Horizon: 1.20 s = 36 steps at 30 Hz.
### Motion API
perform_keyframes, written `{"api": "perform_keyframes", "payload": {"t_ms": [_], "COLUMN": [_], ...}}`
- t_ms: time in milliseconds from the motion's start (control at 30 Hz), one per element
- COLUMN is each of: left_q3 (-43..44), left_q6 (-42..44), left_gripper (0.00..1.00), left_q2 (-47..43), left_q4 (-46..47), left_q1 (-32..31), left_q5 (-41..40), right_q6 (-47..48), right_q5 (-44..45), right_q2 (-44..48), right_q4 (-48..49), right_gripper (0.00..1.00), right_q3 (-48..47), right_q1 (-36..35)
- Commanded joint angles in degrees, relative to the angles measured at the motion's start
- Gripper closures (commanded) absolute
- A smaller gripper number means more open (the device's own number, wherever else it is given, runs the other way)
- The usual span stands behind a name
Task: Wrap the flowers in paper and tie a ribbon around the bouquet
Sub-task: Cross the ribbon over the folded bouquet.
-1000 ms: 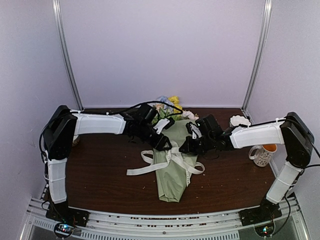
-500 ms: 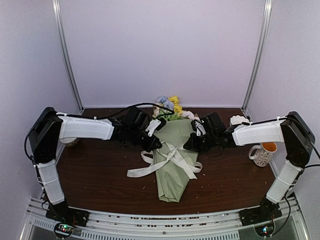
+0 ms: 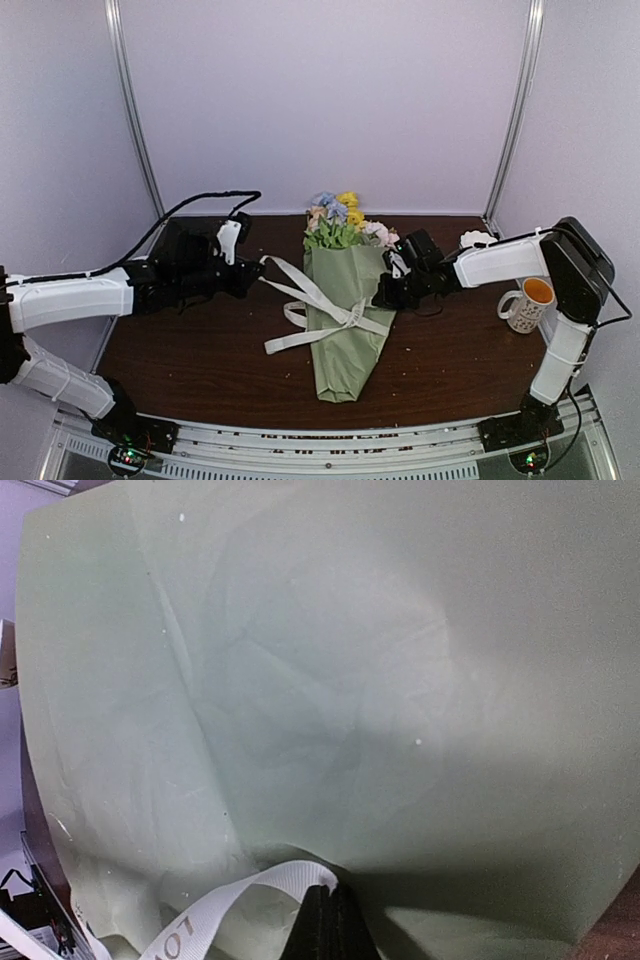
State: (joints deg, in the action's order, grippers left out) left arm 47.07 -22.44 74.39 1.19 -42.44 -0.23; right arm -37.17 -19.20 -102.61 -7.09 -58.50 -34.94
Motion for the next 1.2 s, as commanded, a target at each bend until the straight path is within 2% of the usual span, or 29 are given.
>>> {"api": "perform_keyframes", "payload": {"t_ms": [0, 100, 267, 400, 600, 633, 667, 767, 833, 867, 933, 1033, 1100, 1167], "left_q3": [-6.2, -8.9, -13.9, -18.0, -22.2, -22.6, -23.0, -24.3, -24.3, -23.7, -22.3, -20.1, -17.5, -14.2], "left_q6": [-6.4, -10.5, -17.3, -22.4, -27.8, -28.5, -29.1, -31.6, -32.2, -30.8, -26.0, -16.1, -7.2, 2.4], "left_gripper": [1.0, 1.0, 1.0, 1.0, 0.88, 0.84, 0.74, 0.37, 0.28, 0.26, 0.28, 0.47, 0.55, 0.56], "left_q2": [-5.8, -8.8, -11.8, -11.9, -9.1, -8.5, -8.0, -7.5, -8.4, -9.2, -10.7, -13.0, -14.2, -13.9], "left_q4": [-1.7, -7.2, -12.5, -11.3, -6.4, -5.8, -5.6, -4.6, -3.9, -3.5, -1.0, 5.7, 7.4, 7.2], "left_q1": [0.7, 2.4, 8.1, 11.6, 11.8, 11.7, 11.9, 13.5, 14.1, 14.1, 14.1, 12.1, 8.0, 2.8], "left_q5": [-10.4, -13.0, -12.9, -9.5, -3.9, -3.6, -3.6, -3.6, -4.1, -4.4, -3.4, 1.4, 3.5, 5.0], "right_q6": [1.1, 1.0, 1.8, 1.9, 2.2, 2.5, 2.8, 3.9, 4.5, 4.7, 5.4, 6.3, 6.6, 7.0], "right_q5": [0.5, 0.3, 0.8, 1.0, 1.0, 1.0, 1.1, 1.6, 1.8, 2.0, 2.6, 3.6, 3.8, 4.1], "right_q2": [-1.8, -2.0, -2.3, -2.4, -2.3, -1.9, -1.8, -0.8, 0.3, 1.0, 1.8, 2.1, 1.6, 0.7], "right_q4": [-1.0, -1.2, -3.5, -4.0, -5.3, -6.0, -6.8, -9.7, -11.0, -11.5, -12.7, -14.7, -15.8, -16.5], "right_gripper": [1.0, 1.0, 1.0, 1.0, 1.0, 1.0, 1.0, 1.0, 1.0, 1.0, 1.0, 1.0, 1.0, 1.0], "right_q3": [-2.6, -3.2, -5.1, -5.4, -6.4, -6.9, -7.7, -10.4, -12.2, -13.1, -15.0, -18.4, -20.7, -22.6], "right_q1": [0.3, 0.3, 0.3, 0.3, 0.3, 0.3, 0.3, 0.3, 0.3, 0.3, 0.4, 0.6, 0.9, 1.5]}}
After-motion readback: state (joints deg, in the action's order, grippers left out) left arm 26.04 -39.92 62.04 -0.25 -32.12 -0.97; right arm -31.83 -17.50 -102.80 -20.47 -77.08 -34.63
